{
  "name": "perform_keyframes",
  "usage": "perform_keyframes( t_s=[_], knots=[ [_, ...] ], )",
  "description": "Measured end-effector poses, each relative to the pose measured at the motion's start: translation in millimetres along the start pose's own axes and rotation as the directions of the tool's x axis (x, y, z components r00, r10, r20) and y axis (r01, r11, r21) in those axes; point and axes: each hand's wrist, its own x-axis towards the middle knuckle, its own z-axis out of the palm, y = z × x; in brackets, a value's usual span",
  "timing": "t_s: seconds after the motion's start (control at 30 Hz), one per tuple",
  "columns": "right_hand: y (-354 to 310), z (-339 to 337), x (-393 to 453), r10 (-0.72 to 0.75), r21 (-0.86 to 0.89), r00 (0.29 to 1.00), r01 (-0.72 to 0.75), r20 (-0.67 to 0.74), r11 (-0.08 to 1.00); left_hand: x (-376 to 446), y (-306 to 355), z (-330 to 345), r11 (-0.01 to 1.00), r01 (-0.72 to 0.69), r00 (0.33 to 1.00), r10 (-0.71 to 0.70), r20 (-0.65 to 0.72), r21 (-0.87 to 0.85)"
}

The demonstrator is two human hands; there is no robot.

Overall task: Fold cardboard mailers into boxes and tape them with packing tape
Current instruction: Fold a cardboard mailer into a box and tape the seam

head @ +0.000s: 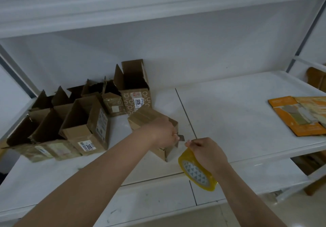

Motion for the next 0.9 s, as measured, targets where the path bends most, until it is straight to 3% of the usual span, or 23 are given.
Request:
perform_keyframes(
  t_s=[0.17, 0.57, 0.7, 0.83, 0.9],
  knots=[
    [-1.7, 2.1, 0.3, 0.008, -0.036, 0.999, -0.009, -0.031, 0.999, 6.2, 11.8, 2.9, 0.99, 0.042, 0.999, -0.046, 0.025, 0.135],
    [0.2, 7.9, 0.4, 0.08, 0.065, 0.996, -0.082, 0.037, 0.995, -9.7, -12.8, -10.1, 0.975, -0.101, 0.995, 0.104, 0.004, -0.199],
    [-0.3, 9.1, 0.3, 0.084, 0.066, 0.996, -0.086, 0.033, 0.994, -9.2, -3.8, -7.0, 0.999, -0.015, 1.0, 0.016, 0.027, -0.037],
    [-4.4, 3.7, -3.6, 0.076, 0.093, 0.997, -0.079, 0.033, 0.993, -1.1, 18.6, 8.8, 0.969, 0.075, 0.996, -0.062, -0.061, 0.234],
    [-2.4, 1.6, -5.3, 0.108, 0.116, 0.993, -0.113, 0.043, 0.987, -0.5, 9.6, 6.1, 0.995, -0.026, 0.996, 0.033, -0.077, 0.093]
  ],
)
